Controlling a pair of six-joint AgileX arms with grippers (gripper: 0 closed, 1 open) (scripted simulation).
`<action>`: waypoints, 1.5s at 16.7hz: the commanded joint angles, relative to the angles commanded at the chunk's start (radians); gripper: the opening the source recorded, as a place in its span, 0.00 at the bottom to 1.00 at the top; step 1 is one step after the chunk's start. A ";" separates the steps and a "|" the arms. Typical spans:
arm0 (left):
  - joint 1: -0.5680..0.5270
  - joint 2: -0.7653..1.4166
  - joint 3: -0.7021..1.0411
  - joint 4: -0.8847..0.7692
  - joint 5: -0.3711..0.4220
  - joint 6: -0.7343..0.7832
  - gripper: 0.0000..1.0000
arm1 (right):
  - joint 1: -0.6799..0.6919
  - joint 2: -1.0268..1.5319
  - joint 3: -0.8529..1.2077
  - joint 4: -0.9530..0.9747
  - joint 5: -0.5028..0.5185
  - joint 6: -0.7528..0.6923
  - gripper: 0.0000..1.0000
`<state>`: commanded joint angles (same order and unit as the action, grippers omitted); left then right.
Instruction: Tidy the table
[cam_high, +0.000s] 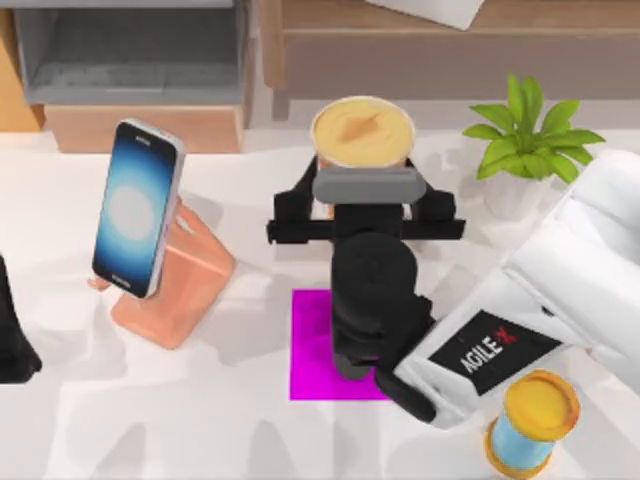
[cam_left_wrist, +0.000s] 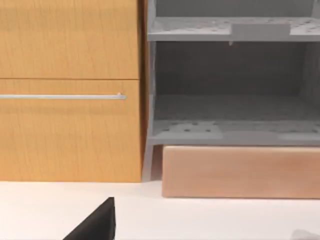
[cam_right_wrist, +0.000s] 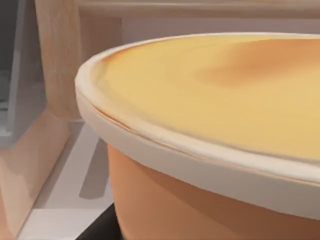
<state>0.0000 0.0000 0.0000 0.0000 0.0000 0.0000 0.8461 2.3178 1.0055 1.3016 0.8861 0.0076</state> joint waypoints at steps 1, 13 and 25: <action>0.000 0.000 0.000 0.000 0.000 0.000 1.00 | 0.000 0.000 0.000 0.000 0.000 0.000 0.00; 0.000 0.000 0.000 0.000 0.000 0.000 1.00 | -0.193 -0.356 0.127 -0.341 -0.015 0.072 0.00; 0.000 0.000 0.000 0.000 0.000 0.000 1.00 | -0.886 -0.387 0.286 -0.641 -0.824 0.058 0.00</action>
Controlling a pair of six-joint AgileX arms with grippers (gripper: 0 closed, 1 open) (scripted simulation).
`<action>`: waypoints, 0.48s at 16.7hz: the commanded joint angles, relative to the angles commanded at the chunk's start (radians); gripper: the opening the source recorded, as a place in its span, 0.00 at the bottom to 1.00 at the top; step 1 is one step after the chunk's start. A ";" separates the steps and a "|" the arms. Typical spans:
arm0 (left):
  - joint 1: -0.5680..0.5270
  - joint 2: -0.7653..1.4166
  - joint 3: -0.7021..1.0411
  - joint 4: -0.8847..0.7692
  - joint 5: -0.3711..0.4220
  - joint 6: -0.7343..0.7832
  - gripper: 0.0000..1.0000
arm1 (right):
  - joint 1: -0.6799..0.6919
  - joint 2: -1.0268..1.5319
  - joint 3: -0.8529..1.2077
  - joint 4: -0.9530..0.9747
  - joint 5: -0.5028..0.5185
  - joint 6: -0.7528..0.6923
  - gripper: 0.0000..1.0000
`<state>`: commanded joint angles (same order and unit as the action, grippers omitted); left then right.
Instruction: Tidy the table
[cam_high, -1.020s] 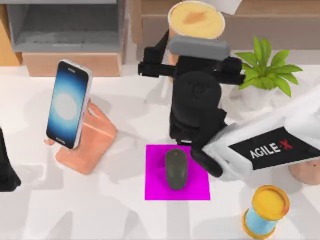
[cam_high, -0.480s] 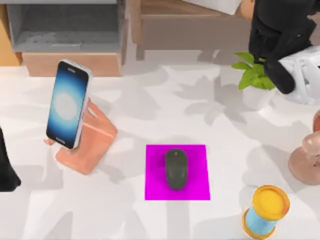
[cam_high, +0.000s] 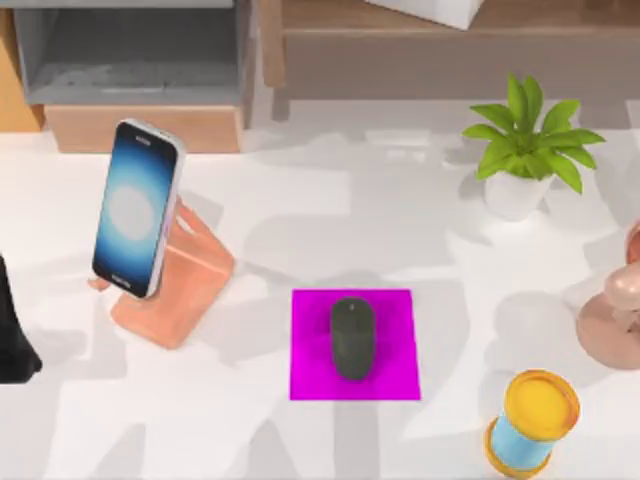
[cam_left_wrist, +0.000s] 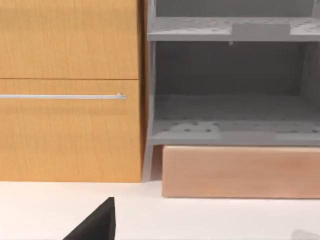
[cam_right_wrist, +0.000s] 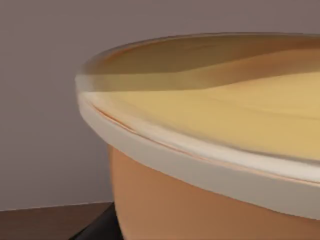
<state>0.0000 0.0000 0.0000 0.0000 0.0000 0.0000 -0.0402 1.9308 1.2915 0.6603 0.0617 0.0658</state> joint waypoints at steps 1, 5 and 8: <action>0.000 0.000 0.000 0.000 0.000 0.000 1.00 | -0.058 0.012 0.018 -0.004 -0.076 -0.010 0.00; 0.000 0.000 0.000 0.000 0.000 0.000 1.00 | -0.224 0.072 0.080 -0.006 -0.281 -0.046 0.00; 0.000 0.000 0.000 0.000 0.000 0.000 1.00 | -0.259 0.098 0.096 -0.006 -0.326 -0.057 0.00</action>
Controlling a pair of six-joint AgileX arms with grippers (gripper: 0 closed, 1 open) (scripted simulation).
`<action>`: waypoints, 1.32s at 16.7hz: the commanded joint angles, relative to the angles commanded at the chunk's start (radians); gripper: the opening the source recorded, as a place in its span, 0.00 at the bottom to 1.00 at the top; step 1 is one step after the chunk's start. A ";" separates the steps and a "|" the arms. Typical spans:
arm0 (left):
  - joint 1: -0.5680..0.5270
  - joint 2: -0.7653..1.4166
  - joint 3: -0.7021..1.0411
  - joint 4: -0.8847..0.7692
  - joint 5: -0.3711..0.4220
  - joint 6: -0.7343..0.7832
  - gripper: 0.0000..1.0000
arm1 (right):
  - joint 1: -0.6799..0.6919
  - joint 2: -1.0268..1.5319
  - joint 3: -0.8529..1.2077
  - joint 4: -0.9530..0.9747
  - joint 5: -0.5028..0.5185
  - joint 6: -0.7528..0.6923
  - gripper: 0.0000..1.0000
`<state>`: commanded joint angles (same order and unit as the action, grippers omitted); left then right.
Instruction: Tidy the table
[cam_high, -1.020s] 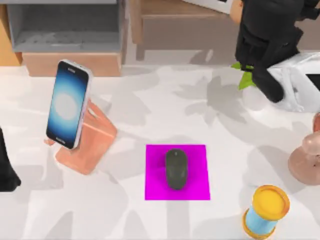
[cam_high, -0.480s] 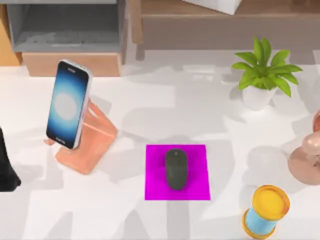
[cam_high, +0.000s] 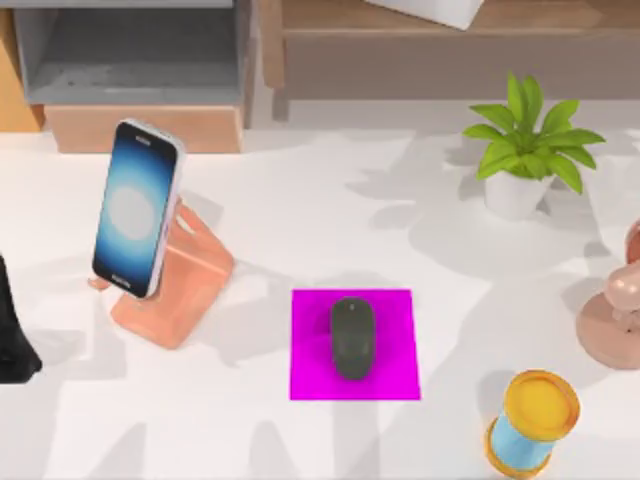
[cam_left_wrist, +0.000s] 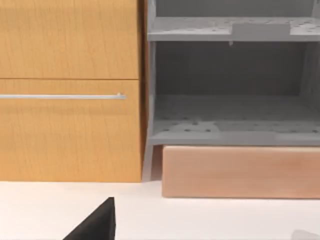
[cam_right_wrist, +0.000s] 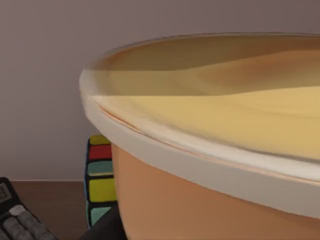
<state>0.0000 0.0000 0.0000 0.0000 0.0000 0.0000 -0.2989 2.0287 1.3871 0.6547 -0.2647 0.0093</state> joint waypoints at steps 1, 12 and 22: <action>0.000 0.000 0.000 0.000 0.000 0.000 1.00 | 0.000 0.000 0.000 0.000 0.000 0.000 0.00; 0.000 0.000 0.000 0.000 0.000 0.000 1.00 | 0.000 -0.001 0.000 0.000 0.000 0.000 0.00; 0.000 0.000 0.000 0.000 0.000 0.000 1.00 | 0.000 0.000 0.000 0.000 0.000 0.000 0.53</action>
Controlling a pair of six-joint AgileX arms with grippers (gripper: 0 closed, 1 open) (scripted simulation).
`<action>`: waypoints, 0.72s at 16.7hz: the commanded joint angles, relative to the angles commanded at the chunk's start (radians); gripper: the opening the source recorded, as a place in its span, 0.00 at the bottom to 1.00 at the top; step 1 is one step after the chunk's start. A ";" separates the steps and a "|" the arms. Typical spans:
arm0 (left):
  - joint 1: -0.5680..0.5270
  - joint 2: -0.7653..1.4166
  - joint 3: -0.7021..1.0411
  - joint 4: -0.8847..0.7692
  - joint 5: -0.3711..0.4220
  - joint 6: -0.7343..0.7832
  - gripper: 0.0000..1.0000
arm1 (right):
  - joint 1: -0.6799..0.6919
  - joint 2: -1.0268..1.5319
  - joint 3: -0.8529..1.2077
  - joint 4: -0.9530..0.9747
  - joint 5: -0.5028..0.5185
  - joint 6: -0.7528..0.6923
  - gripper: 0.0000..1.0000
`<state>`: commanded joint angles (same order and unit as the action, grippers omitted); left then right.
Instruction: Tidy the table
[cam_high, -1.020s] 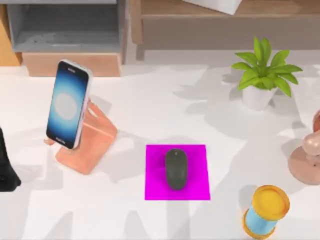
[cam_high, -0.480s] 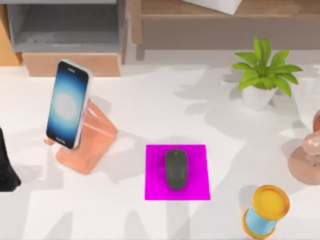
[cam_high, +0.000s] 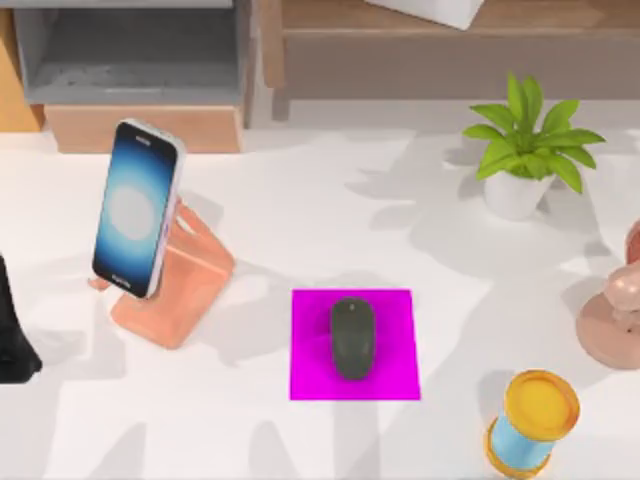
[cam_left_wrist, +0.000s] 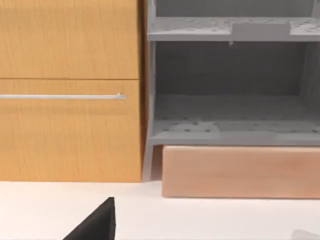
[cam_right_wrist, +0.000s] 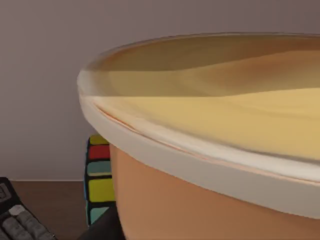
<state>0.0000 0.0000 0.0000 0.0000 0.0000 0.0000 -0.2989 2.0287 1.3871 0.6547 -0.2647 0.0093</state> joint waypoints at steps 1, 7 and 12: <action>0.000 0.000 0.000 0.000 0.000 0.000 1.00 | 0.000 0.000 0.000 0.000 0.000 0.000 0.60; 0.000 0.000 0.000 0.000 0.000 0.000 1.00 | 0.000 0.000 0.000 0.000 0.000 0.000 1.00; 0.000 0.000 0.000 0.000 0.000 0.000 1.00 | 0.000 0.000 0.000 0.000 0.000 0.000 1.00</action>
